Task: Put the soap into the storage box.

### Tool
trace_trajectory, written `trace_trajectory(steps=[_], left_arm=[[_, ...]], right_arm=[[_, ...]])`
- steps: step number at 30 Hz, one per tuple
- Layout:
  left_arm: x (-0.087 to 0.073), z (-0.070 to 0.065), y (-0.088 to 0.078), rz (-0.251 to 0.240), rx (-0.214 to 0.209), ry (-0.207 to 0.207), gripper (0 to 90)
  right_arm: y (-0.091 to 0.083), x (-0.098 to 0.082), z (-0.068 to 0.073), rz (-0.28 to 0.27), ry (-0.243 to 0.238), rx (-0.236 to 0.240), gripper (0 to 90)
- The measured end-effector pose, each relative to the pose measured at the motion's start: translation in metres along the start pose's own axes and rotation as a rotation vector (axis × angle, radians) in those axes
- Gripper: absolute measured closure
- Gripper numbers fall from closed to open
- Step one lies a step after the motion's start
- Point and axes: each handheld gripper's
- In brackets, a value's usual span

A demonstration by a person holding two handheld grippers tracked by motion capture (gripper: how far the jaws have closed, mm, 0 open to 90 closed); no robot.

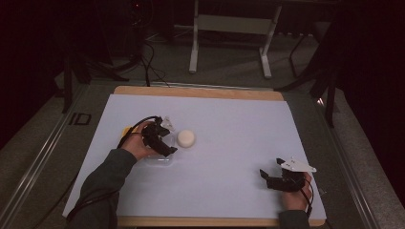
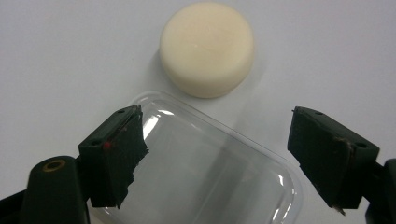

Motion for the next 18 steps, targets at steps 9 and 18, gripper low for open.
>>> trace_trajectory(steps=[9,18], left_arm=[[0.005,0.005,0.001,0.014,-0.011,0.004,19.0],[0.012,0.012,0.004,0.020,-0.042,-0.004,18.2]], right_arm=[[0.000,0.000,0.000,0.000,-0.002,0.001,15.9],[0.000,0.000,0.000,0.002,-0.003,0.003,15.9]])
Point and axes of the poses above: each handheld gripper's, and its own axes: y roughly forward along the jaws, x roughly out of its top, z roughly to its left, and after that the axes turned 13 degrees about y, right-handed
